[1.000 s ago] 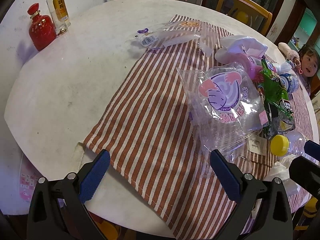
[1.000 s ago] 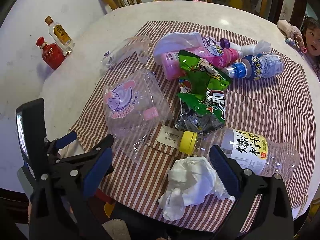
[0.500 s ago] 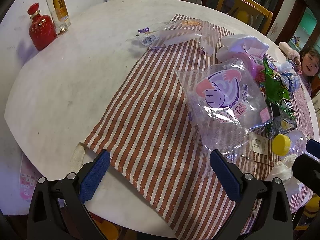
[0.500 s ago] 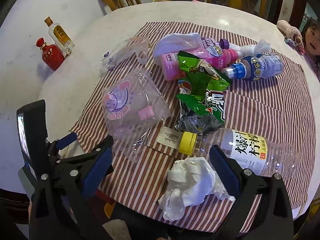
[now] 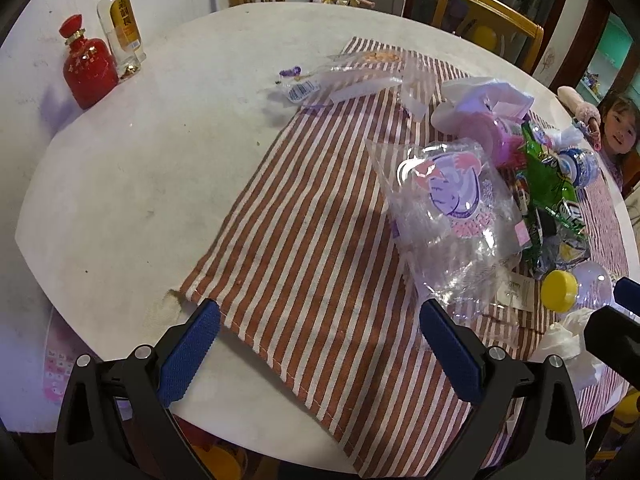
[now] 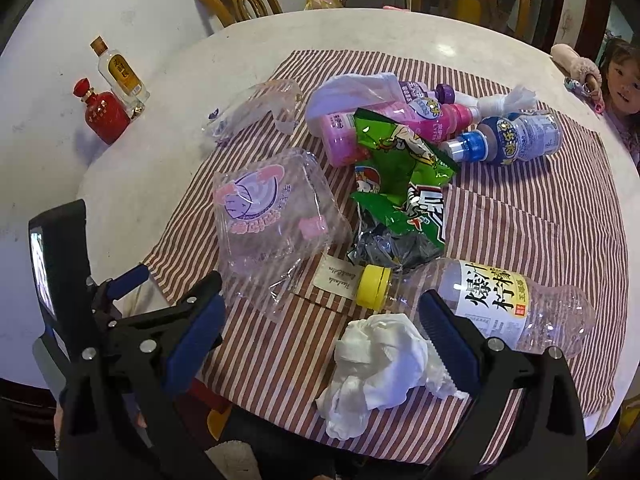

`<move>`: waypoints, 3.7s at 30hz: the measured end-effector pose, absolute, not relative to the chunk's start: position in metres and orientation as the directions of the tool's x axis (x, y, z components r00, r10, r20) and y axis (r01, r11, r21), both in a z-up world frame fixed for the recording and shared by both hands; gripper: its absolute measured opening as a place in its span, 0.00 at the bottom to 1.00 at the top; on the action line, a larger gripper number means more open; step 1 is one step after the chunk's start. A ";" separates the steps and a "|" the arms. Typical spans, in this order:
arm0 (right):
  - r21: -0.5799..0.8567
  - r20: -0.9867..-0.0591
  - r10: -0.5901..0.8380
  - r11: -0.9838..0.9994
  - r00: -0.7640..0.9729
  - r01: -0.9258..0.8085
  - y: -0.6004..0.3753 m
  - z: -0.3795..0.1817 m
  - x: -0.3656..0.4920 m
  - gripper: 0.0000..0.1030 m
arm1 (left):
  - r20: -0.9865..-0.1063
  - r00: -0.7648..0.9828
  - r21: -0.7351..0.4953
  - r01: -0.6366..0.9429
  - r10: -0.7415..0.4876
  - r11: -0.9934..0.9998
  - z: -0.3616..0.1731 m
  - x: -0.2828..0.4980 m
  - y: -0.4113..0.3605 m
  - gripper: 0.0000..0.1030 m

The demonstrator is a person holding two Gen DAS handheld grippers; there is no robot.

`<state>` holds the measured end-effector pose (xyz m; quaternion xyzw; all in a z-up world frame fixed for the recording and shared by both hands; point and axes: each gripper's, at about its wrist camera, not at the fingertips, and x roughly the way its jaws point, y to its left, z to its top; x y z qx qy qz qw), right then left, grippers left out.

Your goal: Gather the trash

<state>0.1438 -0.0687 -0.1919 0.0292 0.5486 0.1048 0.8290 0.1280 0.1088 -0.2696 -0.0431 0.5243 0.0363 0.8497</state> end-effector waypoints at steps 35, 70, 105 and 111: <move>0.285 -0.808 0.270 0.957 0.524 -0.053 -0.176 -0.158 0.163 0.71 | -0.781 0.563 -0.299 0.043 -0.270 0.953 -0.233 0.121 0.091 0.94; 0.519 -0.814 0.479 0.854 0.329 0.043 -0.173 -0.213 0.233 0.19 | -0.806 0.556 -0.247 -0.005 -0.203 0.969 -0.229 0.173 0.057 0.10; 0.239 -0.936 -0.225 0.156 0.270 0.959 -0.613 -0.302 -0.223 0.19 | -0.759 0.258 -0.145 0.828 -0.598 0.541 -0.166 0.015 -0.334 0.10; 0.198 -0.961 -0.165 0.143 0.220 0.970 -0.628 -0.350 -0.226 0.68 | -0.788 0.179 -0.116 0.896 -0.589 0.428 -0.181 -0.026 -0.385 0.10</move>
